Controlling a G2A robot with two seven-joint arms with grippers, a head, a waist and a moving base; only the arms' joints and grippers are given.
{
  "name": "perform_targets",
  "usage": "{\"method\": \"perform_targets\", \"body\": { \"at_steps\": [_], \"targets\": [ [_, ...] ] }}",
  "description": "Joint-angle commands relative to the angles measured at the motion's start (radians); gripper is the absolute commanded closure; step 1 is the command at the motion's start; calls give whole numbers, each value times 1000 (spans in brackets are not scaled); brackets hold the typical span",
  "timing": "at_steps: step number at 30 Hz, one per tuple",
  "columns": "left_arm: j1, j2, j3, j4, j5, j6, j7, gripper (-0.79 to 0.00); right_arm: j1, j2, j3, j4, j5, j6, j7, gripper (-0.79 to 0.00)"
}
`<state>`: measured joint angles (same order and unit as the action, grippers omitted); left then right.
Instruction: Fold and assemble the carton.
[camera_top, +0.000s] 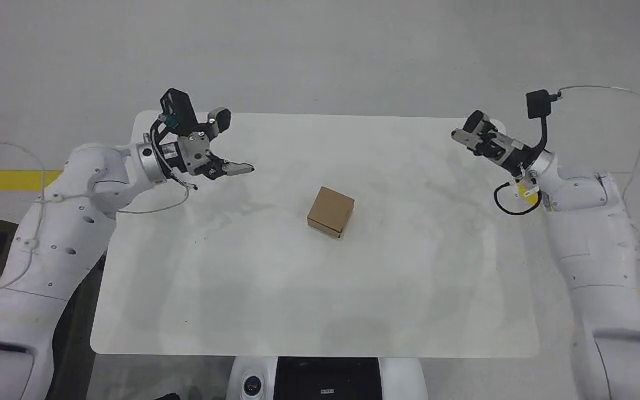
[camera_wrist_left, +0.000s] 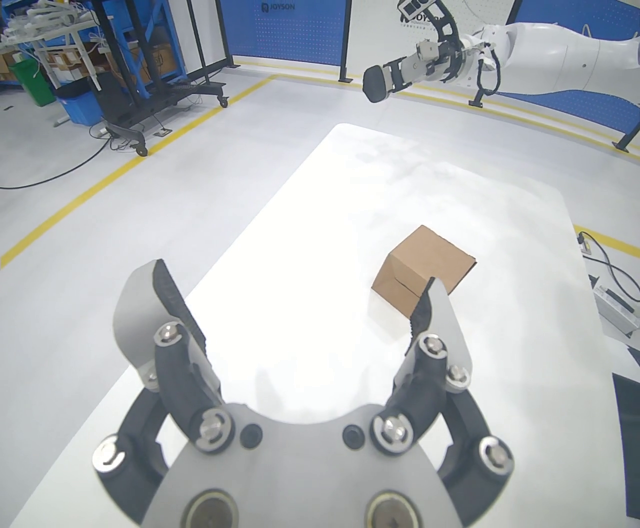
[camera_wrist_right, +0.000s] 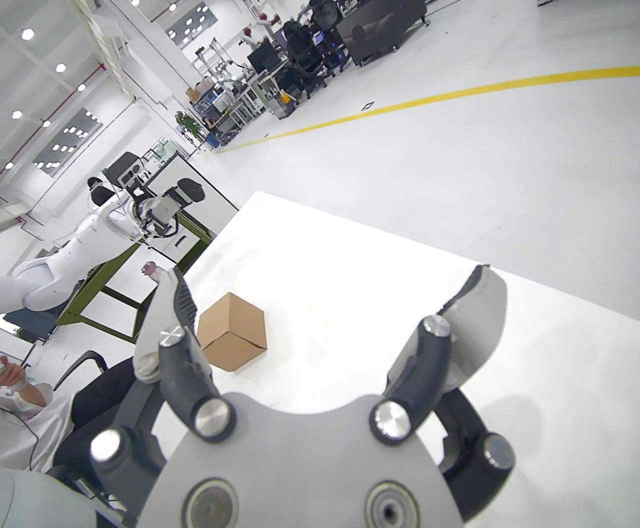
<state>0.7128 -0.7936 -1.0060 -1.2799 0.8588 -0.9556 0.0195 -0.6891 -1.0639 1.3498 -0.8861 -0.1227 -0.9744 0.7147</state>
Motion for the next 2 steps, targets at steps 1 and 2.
{"method": "perform_targets", "body": {
  "at_steps": [1,2],
  "targets": [
    [0,0,0,0,0,0,0,-784,0,0,0,0,0,0,0,-785],
    [0,0,0,0,0,0,0,-784,0,0,0,0,0,0,0,-785]
  ]
}}
